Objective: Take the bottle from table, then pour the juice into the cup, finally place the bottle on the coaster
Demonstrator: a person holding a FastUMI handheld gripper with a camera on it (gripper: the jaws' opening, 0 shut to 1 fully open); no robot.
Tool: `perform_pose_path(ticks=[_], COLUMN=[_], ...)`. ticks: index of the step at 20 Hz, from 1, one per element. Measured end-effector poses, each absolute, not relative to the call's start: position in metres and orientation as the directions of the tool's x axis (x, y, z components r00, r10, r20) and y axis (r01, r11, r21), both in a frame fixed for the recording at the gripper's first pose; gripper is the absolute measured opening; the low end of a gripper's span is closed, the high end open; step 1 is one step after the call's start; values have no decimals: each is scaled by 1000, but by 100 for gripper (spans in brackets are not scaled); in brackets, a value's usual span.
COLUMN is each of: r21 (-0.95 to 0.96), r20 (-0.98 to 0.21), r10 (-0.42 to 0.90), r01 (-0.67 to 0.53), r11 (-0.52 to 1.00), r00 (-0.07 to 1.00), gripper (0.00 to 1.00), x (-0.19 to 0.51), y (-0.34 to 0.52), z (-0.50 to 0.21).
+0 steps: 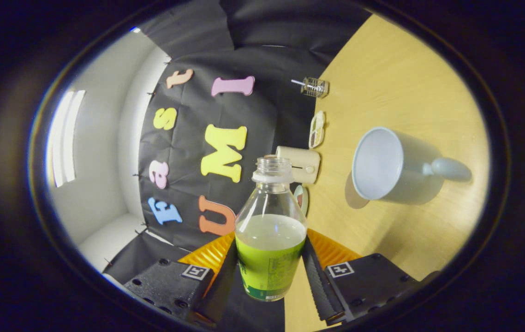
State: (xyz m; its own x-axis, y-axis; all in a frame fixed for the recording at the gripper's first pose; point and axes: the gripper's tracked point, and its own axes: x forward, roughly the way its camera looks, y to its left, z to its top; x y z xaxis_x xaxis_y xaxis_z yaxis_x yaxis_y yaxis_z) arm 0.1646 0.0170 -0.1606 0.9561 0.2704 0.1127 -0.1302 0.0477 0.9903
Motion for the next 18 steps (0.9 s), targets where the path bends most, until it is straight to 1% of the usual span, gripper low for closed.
perform_pose_path(ticks=[9,13,18], r21=[971,952,930], r20=[177,177,180], r10=[263,276,280], r01=[-125,-92,-70], r11=[-203,-292,-362], r00=[949,945,943], gripper=[77,77,77], x=[163,166,162], y=[13,13,10], z=[-148,-149,-148])
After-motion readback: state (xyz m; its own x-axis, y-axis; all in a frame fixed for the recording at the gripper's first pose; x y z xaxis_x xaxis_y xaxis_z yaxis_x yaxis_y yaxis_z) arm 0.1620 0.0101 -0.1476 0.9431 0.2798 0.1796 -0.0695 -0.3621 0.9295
